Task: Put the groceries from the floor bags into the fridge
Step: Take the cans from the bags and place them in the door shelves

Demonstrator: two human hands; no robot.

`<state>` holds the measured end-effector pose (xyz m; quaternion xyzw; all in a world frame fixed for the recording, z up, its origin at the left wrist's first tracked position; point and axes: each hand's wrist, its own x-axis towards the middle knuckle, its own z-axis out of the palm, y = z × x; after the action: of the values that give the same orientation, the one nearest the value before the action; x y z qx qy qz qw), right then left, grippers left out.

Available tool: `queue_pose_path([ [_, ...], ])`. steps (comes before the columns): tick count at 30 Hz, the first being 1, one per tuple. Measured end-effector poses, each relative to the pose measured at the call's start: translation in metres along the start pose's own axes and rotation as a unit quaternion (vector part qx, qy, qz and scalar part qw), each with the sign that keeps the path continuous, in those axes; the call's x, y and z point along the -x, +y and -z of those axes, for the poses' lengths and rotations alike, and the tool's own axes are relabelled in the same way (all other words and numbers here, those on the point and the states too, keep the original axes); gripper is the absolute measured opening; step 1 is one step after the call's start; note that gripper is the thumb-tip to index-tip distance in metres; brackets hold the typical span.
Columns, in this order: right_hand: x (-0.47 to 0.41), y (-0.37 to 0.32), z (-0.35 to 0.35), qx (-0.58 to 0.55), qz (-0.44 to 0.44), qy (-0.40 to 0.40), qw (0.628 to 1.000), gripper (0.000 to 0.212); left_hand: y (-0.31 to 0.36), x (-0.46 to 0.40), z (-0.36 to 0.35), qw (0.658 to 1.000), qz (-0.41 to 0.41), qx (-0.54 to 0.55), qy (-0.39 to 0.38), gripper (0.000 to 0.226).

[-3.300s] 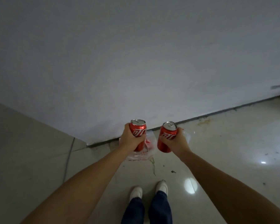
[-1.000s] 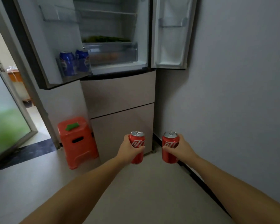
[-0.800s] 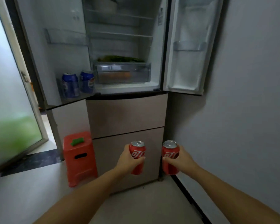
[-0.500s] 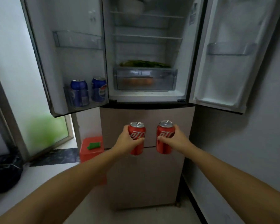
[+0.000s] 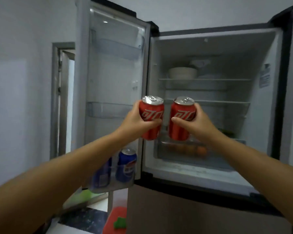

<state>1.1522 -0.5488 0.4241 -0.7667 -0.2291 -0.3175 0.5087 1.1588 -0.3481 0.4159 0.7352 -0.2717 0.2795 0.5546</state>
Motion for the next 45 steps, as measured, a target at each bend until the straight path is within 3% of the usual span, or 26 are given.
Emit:
queue_pose_path([
  [3, -0.058, -0.023, -0.014, -0.072, 0.078, -0.025, 0.994, 0.056, 0.035, -0.034, 0.040, 0.995, -0.063, -0.032, 0.071, 0.055],
  [6, -0.107, -0.038, -0.040, -0.122, 0.119, -0.045, 0.984, 0.058, 0.054, -0.063, 0.068, 0.982, -0.071, -0.111, 0.133, 0.054],
  [11, -0.150, -0.030, -0.098, -0.165, 0.138, -0.063, 0.975, 0.061, 0.037, -0.090, 0.094, 0.956, -0.029, -0.217, 0.195, 0.058],
  [15, -0.160, -0.010, -0.134, -0.180, 0.104, -0.109, 0.972, 0.064, 0.001, -0.087, 0.102, 0.943, 0.045, -0.241, 0.223, 0.060],
  [18, -0.159, 0.001, -0.152, -0.145, 0.092, -0.150, 0.974, 0.069, -0.018, -0.077, 0.106, 0.937, 0.088, -0.248, 0.228, 0.062],
  [22, -0.154, 0.008, -0.167, -0.120, 0.083, -0.162, 0.976, 0.047, -0.024, -0.070, 0.108, 0.941, 0.108, -0.226, 0.228, 0.060],
  [25, -0.155, 0.010, -0.171, -0.094, 0.062, -0.196, 0.974, 0.079, -0.024, -0.068, 0.105, 0.945, 0.111, -0.213, 0.221, 0.061],
  [31, -0.153, 0.006, -0.158, -0.074, 0.037, -0.246, 0.966, 0.078, -0.027, -0.066, 0.100, 0.946, 0.123, -0.227, 0.194, 0.083],
  [38, -0.130, 0.008, -0.142, -0.084, 0.068, -0.167, 0.980, 0.078, -0.029, -0.054, 0.098, 0.928, 0.090, -0.280, 0.227, 0.098],
  [45, -0.088, 0.039, -0.130, -0.028, 0.058, -0.036, 0.997, 0.046, -0.044, -0.010, 0.089, 0.898, 0.055, -0.309, 0.308, 0.072],
])
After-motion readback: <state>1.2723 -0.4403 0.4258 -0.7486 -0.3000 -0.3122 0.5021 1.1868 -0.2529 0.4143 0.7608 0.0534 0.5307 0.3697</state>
